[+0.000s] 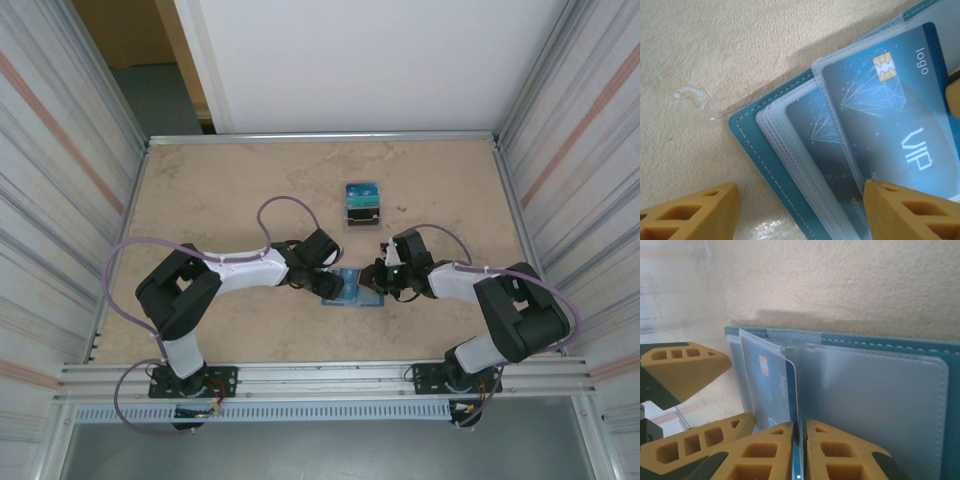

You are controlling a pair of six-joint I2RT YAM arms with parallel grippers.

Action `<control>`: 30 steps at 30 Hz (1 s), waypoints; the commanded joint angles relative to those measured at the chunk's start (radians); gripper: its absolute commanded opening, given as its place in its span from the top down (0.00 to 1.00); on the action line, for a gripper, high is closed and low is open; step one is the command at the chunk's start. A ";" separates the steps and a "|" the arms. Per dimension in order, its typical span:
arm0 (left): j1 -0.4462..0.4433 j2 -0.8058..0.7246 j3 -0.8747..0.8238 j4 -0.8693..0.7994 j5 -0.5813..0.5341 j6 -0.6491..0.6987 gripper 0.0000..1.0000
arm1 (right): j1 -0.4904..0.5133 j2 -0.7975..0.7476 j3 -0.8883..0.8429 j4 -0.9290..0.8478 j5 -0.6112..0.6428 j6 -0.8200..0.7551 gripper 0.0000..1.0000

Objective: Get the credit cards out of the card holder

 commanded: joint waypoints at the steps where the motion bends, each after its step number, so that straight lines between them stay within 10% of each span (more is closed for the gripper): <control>1: -0.001 0.038 -0.015 -0.057 -0.006 -0.012 0.34 | 0.005 0.022 -0.014 0.028 -0.020 0.021 0.86; 30: 0.000 0.037 -0.019 -0.071 -0.041 -0.001 0.41 | -0.040 -0.056 0.047 -0.213 0.067 -0.092 1.00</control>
